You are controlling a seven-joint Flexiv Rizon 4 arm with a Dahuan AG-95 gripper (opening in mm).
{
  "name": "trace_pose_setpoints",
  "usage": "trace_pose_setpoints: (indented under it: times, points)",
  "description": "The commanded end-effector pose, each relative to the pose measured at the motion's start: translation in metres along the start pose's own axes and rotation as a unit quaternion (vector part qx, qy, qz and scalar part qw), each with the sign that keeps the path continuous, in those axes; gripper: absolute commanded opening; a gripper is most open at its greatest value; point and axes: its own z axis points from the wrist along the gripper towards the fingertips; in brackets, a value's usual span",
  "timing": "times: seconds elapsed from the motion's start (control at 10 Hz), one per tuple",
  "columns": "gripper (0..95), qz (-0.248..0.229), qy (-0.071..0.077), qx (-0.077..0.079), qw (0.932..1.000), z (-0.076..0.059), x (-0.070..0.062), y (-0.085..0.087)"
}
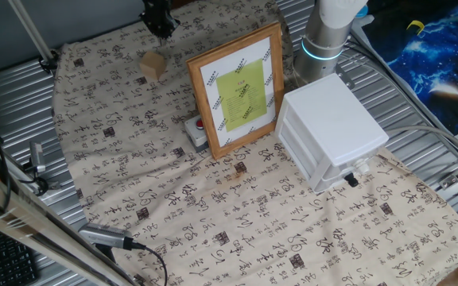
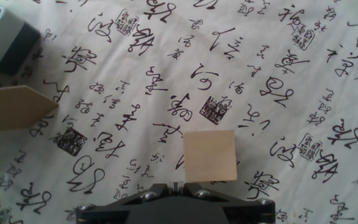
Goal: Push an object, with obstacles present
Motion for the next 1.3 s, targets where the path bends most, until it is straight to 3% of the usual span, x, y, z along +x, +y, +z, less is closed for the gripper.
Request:
trace_pose_setpoints:
  times: [0.1,0.5,1.0,1.3]
  points:
    - [0.0,0.056,0.003,0.014,0.9983,-0.001,0.000,0.000]
    - [0.0,0.047,0.004,0.015,0.9988,-0.001,0.000,0.000]
    - [0.0,0.021,0.004,0.015,0.9997,0.006,0.017,-0.026]
    - [0.0,0.003,0.003,0.017,0.9999,0.020,0.022,-0.031]
